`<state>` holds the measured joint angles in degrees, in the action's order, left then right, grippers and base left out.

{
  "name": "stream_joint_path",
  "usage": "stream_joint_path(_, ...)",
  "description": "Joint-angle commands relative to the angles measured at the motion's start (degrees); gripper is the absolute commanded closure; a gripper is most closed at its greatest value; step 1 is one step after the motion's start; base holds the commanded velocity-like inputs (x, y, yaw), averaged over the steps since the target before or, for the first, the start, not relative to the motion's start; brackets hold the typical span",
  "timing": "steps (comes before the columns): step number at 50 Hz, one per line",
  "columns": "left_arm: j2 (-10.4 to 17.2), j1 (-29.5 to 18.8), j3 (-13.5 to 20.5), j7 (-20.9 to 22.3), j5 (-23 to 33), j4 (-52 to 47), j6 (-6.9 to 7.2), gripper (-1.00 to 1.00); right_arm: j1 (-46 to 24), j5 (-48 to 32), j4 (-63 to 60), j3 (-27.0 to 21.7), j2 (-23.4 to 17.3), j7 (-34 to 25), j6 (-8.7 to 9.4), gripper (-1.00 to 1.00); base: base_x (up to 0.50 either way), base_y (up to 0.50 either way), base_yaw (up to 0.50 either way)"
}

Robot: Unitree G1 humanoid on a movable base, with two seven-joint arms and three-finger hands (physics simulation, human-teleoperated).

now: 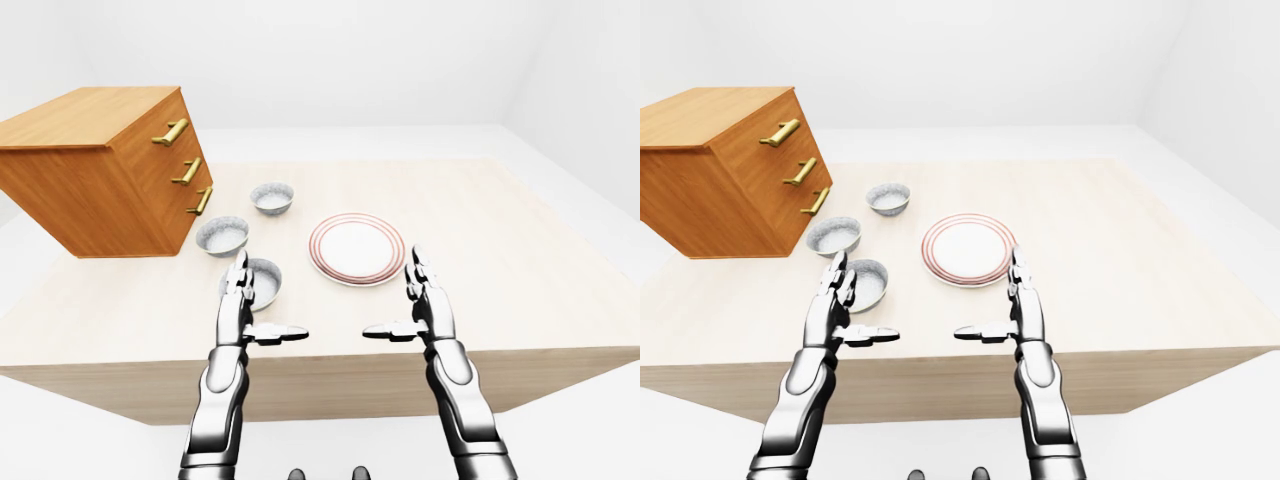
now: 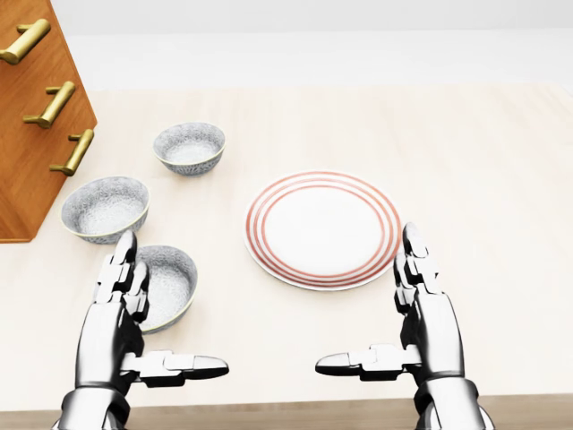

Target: Put the bowl at the front on the plate.

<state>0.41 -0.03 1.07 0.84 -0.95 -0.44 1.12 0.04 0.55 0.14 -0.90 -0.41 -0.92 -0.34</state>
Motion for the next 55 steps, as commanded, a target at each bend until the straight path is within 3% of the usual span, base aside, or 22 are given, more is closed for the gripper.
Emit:
stream_joint_path(1,0.67,0.04,2.69,0.28,-2.58,-2.20,3.27,-1.00,0.00,0.76,0.45,-1.45,-0.70,-1.34,-0.80,-1.00,0.00,0.00,0.00)
stream_joint_path(12,0.71,1.41,3.57,-1.10,-4.01,-5.92,3.60,-1.00,0.30,0.58,-0.17,-1.37,-0.63,-1.07,-0.70,-1.00,0.00,0.00,0.00)
stream_joint_path(18,0.65,2.16,6.10,-5.54,-4.67,-9.96,3.88,-1.00,-0.22,0.78,1.19,-1.64,-0.76,-1.15,-1.58,-1.00,0.00,0.00,0.00)
stream_joint_path(19,0.68,2.54,6.43,-5.87,-4.98,-10.95,3.88,-1.00,0.01,0.67,0.02,-1.44,-0.68,-1.02,-0.71,-1.00,0.00,0.00,0.00)
stream_joint_path(22,0.54,2.86,7.29,-8.72,-4.16,-12.44,3.88,-1.00,0.14,0.47,-0.19,-1.40,-0.66,-0.87,-0.64,-1.00,0.00,0.00,0.00)
stream_joint_path(23,0.08,2.93,9.17,-10.74,-6.08,-13.85,3.88,-1.00,0.13,0.45,-0.05,-1.43,-0.67,-0.85,-0.86,-1.00,0.00,0.00,0.00)
stream_joint_path(29,0.76,5.19,12.58,-12.08,-7.15,-16.59,3.88,-1.00,0.33,0.38,-0.80,-1.34,-0.63,-0.82,-0.28,-1.00,0.00,0.00,0.00)
stream_joint_path(33,0.42,4.25,15.92,-19.73,-5.57,-14.94,3.88,-1.00,0.12,0.15,-0.35,-1.39,-0.69,-0.66,-0.15,-1.00,0.00,0.00,0.00)
stream_joint_path(37,0.91,4.40,18.26,-22.24,-8.35,-15.91,3.88,-1.00,0.06,0.54,-0.15,-1.54,-0.68,-0.83,-0.33,-1.00,0.00,0.00,0.00)
stream_joint_path(42,1.91,2.56,21.22,-30.84,-3.64,-12.61,3.88,-1.00,0.15,0.53,-0.28,-1.49,-0.66,-0.79,-0.24,-1.00,0.00,0.00,0.00)
stream_joint_path(50,0.76,7.16,23.75,-30.84,-5.57,-17.44,3.88,-1.00,0.06,0.22,0.24,-1.52,-0.74,-0.57,-0.53,-1.00,0.00,0.00,0.00)
stream_joint_path(51,0.19,8.20,24.28,-30.84,-4.84,-18.33,3.15,-1.00,-0.10,-0.03,0.81,-1.41,-0.75,-0.56,-0.94,-1.00,0.00,0.00,0.00)
stream_joint_path(52,-0.17,8.62,24.89,-30.84,-4.27,-18.60,3.09,-1.00,0.14,-0.20,-0.24,-1.23,-0.68,-0.47,-0.23,-1.00,0.00,0.00,0.00)
stream_joint_path(55,-0.59,8.95,26.47,-30.84,-4.40,-18.90,3.74,-1.00,0.15,0.01,-0.09,-1.42,-0.68,-0.57,-0.42,-1.00,0.00,0.00,0.00)
